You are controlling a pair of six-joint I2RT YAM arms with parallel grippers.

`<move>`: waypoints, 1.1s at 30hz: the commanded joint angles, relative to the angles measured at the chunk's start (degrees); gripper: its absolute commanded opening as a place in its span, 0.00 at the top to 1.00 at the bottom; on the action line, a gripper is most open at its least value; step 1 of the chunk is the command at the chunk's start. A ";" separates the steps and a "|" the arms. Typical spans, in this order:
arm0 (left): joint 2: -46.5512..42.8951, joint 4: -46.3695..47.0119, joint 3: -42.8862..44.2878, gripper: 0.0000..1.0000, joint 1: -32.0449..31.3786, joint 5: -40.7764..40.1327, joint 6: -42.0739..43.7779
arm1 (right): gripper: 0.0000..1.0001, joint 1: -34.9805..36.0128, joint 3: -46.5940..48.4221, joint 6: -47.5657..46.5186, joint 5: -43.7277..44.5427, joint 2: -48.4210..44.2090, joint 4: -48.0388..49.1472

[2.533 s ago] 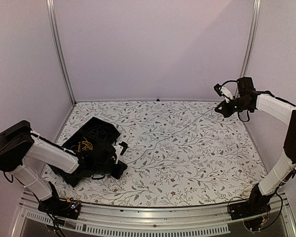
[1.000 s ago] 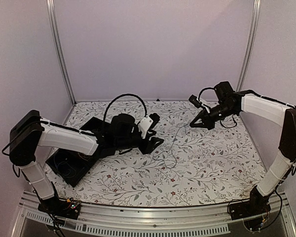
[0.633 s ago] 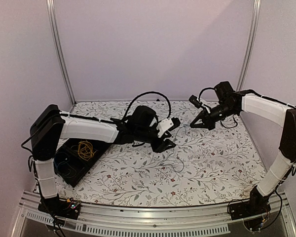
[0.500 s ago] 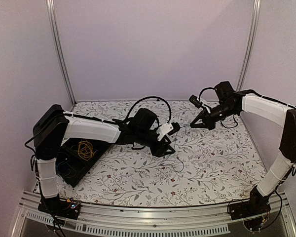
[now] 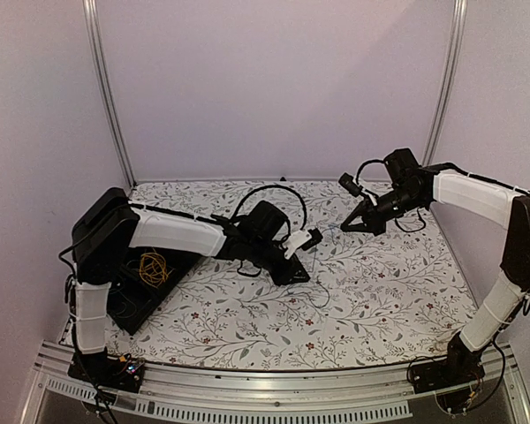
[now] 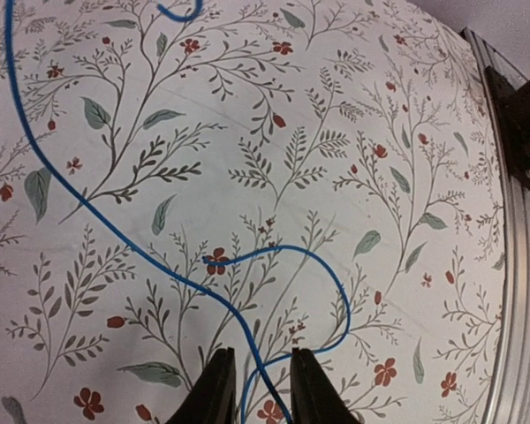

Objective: Untangle the cables

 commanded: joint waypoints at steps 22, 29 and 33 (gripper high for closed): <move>-41.40 2.16 -12.27 1.00 22.28 -11.37 -11.65 | 0.71 5.70 -7.65 -2.38 -3.02 5.77 2.31; -47.31 -17.17 -4.63 1.00 26.79 -19.17 -9.93 | 0.65 5.89 -7.93 -2.92 -4.37 7.27 1.25; -49.63 -29.74 0.66 1.00 28.79 -27.72 -11.28 | 0.64 5.89 -7.80 -3.07 -2.05 7.72 1.60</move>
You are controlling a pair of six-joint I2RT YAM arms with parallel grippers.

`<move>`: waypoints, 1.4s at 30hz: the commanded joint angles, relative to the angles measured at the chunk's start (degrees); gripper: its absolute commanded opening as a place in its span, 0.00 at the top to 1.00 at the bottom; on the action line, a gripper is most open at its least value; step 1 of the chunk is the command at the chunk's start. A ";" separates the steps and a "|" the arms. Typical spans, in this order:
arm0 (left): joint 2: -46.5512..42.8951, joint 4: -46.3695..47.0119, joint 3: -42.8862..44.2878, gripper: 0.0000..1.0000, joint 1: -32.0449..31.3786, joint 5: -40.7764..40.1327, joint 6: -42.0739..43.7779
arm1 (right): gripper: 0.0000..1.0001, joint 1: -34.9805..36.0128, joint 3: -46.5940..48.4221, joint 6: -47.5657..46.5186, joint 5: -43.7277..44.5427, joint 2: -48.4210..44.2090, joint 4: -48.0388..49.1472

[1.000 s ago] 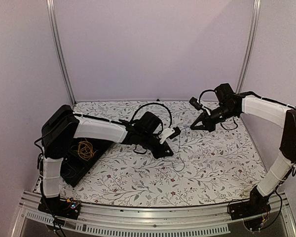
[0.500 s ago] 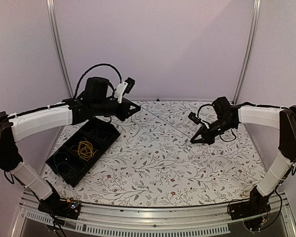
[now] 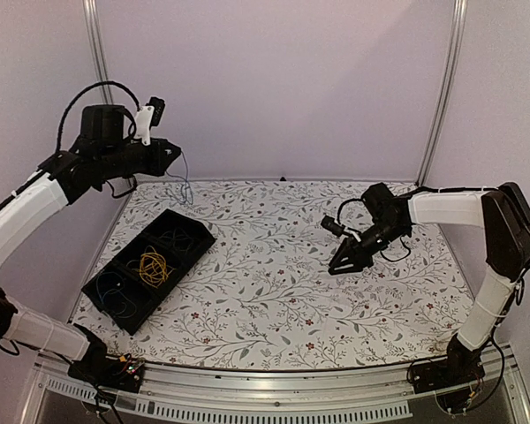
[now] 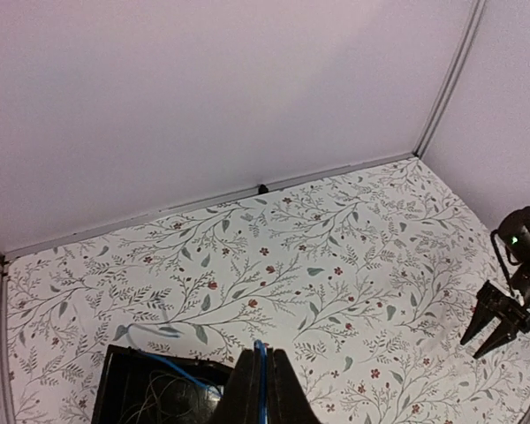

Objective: Untangle the cables

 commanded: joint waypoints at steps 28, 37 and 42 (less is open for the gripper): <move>-23.04 -43.51 0.74 1.00 4.50 -26.37 -16.35 | 0.63 0.94 1.65 -2.46 4.29 6.04 -2.04; -23.36 -41.24 5.78 1.00 4.55 -27.66 -12.55 | 0.63 1.10 1.52 -2.55 5.66 6.87 -2.11; -22.56 -42.83 7.60 1.00 4.57 -29.11 -12.20 | 0.63 1.10 1.39 -2.55 6.44 6.79 -2.20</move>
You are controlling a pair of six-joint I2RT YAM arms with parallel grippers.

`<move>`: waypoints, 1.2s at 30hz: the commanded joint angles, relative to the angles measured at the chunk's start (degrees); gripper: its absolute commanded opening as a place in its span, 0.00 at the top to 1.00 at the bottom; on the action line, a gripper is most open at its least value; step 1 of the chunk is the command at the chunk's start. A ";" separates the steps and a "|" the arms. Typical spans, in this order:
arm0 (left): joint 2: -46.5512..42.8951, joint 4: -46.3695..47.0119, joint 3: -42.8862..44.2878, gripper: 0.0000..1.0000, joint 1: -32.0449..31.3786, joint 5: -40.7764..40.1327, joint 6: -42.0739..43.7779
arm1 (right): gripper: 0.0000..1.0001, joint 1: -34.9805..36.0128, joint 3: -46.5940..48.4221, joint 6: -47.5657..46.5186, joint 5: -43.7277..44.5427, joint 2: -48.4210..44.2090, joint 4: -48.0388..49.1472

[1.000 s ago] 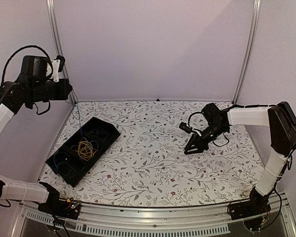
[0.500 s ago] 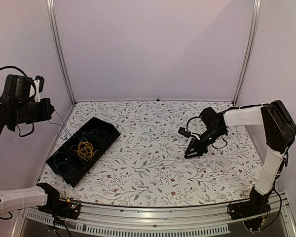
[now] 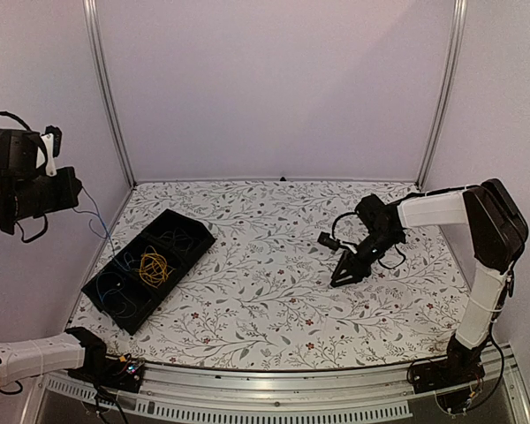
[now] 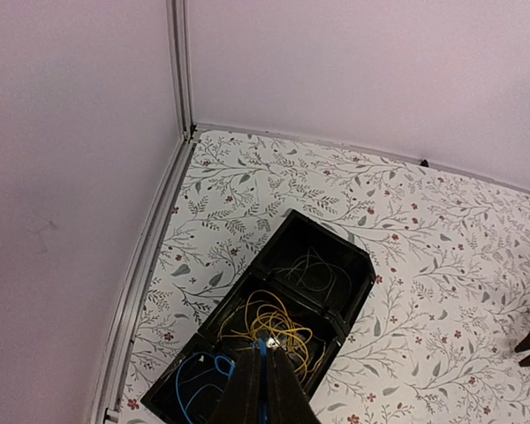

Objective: Untangle the cables

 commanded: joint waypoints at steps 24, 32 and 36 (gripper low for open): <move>-6.26 -7.39 -9.94 1.00 0.74 -0.92 -7.48 | 0.63 1.25 1.33 -0.94 1.86 2.33 -1.38; -7.18 1.90 -21.05 1.00 0.78 2.97 -10.14 | 0.62 1.47 1.09 -1.14 2.27 2.63 -1.72; -4.85 2.76 -21.67 0.99 2.11 2.34 -9.10 | 0.62 1.46 1.13 -1.31 2.51 2.70 -1.90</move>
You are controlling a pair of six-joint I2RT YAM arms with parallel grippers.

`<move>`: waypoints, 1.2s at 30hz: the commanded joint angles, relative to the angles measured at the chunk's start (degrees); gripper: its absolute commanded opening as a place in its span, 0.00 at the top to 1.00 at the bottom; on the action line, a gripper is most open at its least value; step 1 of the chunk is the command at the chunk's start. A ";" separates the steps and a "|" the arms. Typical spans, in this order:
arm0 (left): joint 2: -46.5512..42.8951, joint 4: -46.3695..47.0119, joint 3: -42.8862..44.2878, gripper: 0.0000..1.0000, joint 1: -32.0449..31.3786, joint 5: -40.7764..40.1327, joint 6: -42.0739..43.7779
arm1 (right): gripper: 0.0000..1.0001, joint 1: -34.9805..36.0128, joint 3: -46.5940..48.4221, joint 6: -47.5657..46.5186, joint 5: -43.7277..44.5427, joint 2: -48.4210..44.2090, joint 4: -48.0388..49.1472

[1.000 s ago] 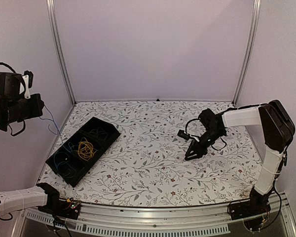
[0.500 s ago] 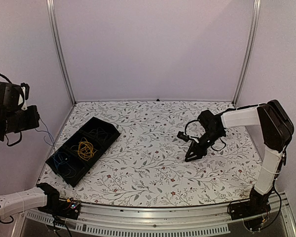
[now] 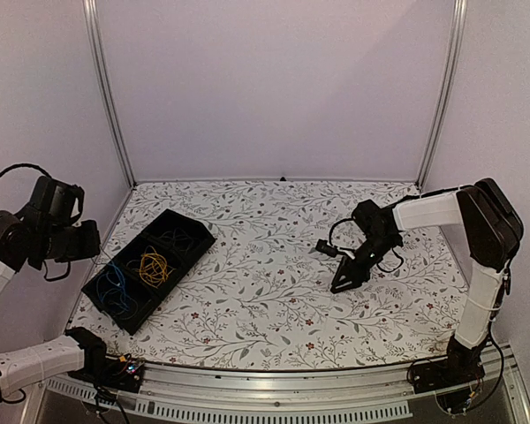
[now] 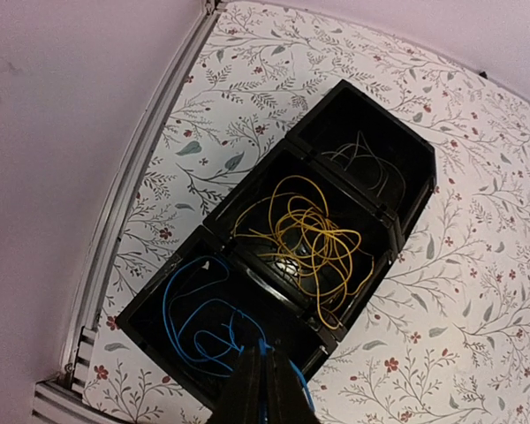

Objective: Untangle the cables

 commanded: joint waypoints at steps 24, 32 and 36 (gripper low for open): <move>8.64 15.64 -4.35 1.00 16.46 20.22 6.31 | 0.62 0.49 1.49 -1.86 1.28 -0.05 -1.74; 14.41 27.81 1.81 0.79 16.37 29.62 13.60 | 0.62 -4.13 6.03 1.37 5.45 -13.49 3.17; 20.68 34.29 5.54 0.58 16.10 33.47 17.85 | 0.52 -14.11 7.27 10.01 7.22 -21.00 12.80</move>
